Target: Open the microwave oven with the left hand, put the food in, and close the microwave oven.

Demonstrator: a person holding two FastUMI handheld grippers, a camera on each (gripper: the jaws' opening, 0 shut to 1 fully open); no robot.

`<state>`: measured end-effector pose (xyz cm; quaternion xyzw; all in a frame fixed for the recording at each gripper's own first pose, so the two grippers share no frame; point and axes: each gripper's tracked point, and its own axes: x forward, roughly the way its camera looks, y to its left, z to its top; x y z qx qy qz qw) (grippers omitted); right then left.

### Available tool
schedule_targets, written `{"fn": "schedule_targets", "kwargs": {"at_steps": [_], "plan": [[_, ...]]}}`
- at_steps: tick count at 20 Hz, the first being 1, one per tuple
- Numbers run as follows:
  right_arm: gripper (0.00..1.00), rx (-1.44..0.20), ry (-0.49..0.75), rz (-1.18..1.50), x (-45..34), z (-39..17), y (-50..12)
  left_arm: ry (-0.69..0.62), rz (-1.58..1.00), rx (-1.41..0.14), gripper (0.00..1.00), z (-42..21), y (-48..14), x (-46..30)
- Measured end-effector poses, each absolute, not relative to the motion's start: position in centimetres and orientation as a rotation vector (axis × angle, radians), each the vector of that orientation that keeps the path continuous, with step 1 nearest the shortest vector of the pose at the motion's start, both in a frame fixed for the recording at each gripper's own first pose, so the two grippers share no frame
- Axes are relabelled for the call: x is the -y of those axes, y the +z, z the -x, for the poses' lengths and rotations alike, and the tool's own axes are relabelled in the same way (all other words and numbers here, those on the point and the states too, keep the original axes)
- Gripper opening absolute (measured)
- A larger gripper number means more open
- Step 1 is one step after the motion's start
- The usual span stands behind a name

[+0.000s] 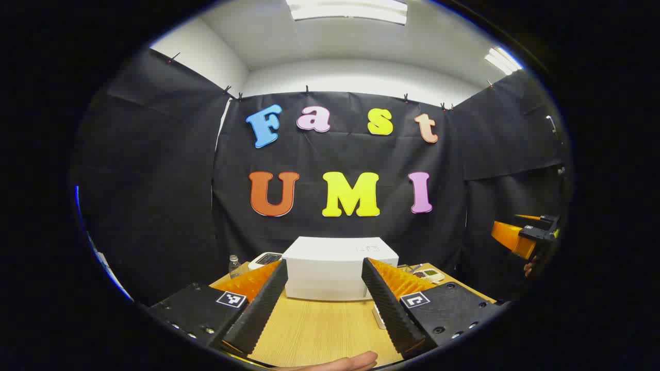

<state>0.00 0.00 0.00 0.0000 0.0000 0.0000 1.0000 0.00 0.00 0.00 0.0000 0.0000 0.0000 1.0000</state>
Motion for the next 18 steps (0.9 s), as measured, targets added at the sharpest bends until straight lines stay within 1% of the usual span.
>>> {"fn": "schedule_targets", "kwargs": {"at_steps": [1, 2, 3, 4, 5, 11, 18], "plan": [[0.90, 0.000, -0.006, 0.010, 0.3, 0.1, 0.0, 0.003, -0.004, -0.005, 0.92, 0.1, 0.0, 0.0], [0.90, 0.002, -0.012, 0.016, 0.4, 0.3, 0.2, 0.003, -0.010, -0.009, 0.92, 0.2, -0.1, 0.1], [1.00, 0.007, -0.014, 0.017, 0.6, 0.5, 0.3, -0.001, -0.012, -0.010, 0.92, 0.2, 0.0, 0.3], [0.90, 0.010, -0.015, 0.015, 0.7, 0.7, 0.4, -0.004, -0.013, -0.015, 0.92, 0.3, 0.0, 0.7], [1.00, 0.012, -0.016, 0.012, 0.8, 0.8, 0.5, -0.008, -0.015, -0.021, 0.92, 0.3, -0.1, 1.0], [1.00, 0.026, -0.013, 0.005, 1.8, 1.6, 1.0, -0.021, -0.022, -0.027, 0.92, 0.4, -0.2, 2.3], [1.00, 0.032, 0.001, 0.007, 1.9, 1.7, 0.6, -0.021, -0.016, -0.034, 0.92, -1.2, -1.4, 3.1]]}}
